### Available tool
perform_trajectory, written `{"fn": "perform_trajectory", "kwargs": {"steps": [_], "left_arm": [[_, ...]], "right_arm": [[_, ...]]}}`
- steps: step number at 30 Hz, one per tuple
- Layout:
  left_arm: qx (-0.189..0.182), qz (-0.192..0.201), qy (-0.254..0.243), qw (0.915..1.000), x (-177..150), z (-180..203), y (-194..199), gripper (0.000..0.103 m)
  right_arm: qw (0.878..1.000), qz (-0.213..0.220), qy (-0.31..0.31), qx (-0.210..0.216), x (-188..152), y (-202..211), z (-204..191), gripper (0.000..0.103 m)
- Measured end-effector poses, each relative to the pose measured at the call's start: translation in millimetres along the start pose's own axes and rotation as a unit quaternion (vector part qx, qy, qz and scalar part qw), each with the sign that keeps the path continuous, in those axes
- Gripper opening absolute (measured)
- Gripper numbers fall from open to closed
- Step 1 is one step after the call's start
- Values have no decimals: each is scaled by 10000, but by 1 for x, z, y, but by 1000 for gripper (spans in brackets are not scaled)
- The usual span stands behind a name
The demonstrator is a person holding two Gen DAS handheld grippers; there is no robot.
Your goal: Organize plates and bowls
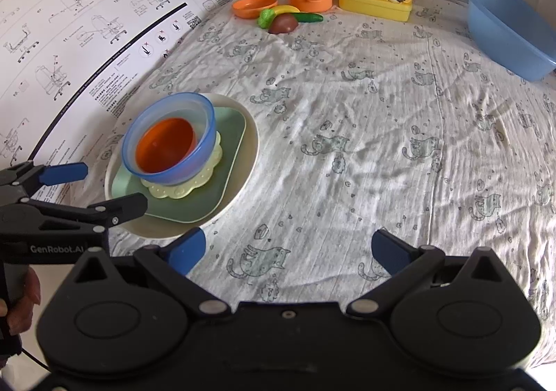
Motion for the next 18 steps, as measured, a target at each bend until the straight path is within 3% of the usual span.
{"fn": "perform_trajectory", "kwargs": {"steps": [18], "left_arm": [[7,-1,-209,9998,1,3,7,103]], "right_arm": [[9999,96,20,-37,2,4,0,103]]}}
Point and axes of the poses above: each gripper's, at about its wrist camera, not at the fingertips, and y roughly against the way its jaws point, z to its right, x to its top, the point moved 5 cm from there along -y, roughly the way its jaws point, and after that the axes turned 10 degrees about -x, right-handed, at the moved point
